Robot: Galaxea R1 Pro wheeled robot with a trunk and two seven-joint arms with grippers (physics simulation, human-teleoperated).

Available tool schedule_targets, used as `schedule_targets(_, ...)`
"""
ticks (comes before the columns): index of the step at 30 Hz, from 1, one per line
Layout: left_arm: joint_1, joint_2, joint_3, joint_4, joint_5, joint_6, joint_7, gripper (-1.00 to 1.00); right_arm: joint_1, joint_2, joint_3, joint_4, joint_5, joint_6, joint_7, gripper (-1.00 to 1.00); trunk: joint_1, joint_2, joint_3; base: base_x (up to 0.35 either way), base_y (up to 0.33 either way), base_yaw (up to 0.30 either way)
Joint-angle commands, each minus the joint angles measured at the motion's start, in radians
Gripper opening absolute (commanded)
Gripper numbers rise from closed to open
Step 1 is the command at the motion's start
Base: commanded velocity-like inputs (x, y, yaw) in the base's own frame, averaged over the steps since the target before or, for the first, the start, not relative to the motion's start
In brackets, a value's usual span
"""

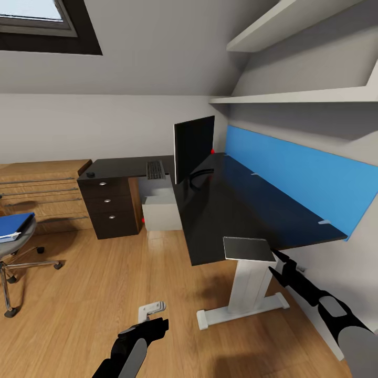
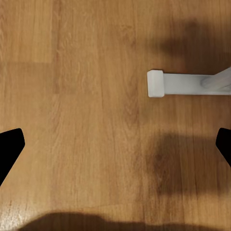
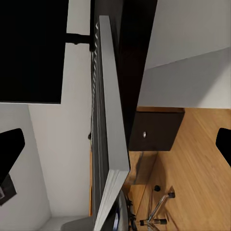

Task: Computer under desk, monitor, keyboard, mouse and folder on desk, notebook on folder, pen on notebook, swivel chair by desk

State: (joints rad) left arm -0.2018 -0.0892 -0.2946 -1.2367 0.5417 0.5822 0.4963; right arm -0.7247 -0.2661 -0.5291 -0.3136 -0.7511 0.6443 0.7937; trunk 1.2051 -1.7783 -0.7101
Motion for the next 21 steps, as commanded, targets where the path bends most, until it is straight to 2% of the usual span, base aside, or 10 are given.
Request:
schedule_targets(1,-0.001,0.000,-0.001,-0.001,0.010,0.001,0.010,1.00,-0.001,0.000,-0.003,0.001,-0.002,0.006,0.001,1.00,0.000,0.000,-0.001,0.000,0.000,0.000)
schedule_targets(16,-0.001,0.000,-0.001,-0.001,0.012,0.001,0.009,1.00,-0.001,0.007,-0.002,0.001,0.001,0.006,0.001,1.00,0.000,0.000,-0.001,0.000,0.000,0.000)
schedule_targets(19,-0.001,0.000,-0.002,-0.001,0.012,0.001,0.009,1.00,-0.001,0.008,-0.002,0.001,0.013,0.006,0.001,1.00,0.000,0.000,-0.001,0.000,0.000,0.000)
schedule_targets(20,-0.001,0.000,-0.002,-0.001,0.012,0.001,0.009,1.00,-0.001,0.009,-0.002,0.001,0.037,0.006,0.001,1.00,0.000,0.000,-0.001,0.000,0.000,0.000)
schedule_targets(21,-0.001,0.000,-0.002,-0.001,0.012,0.001,0.008,1.00,-0.001,0.009,-0.002,0.001,0.040,0.006,0.001,1.00,0.000,0.000,-0.001,0.000,0.000,0.000)
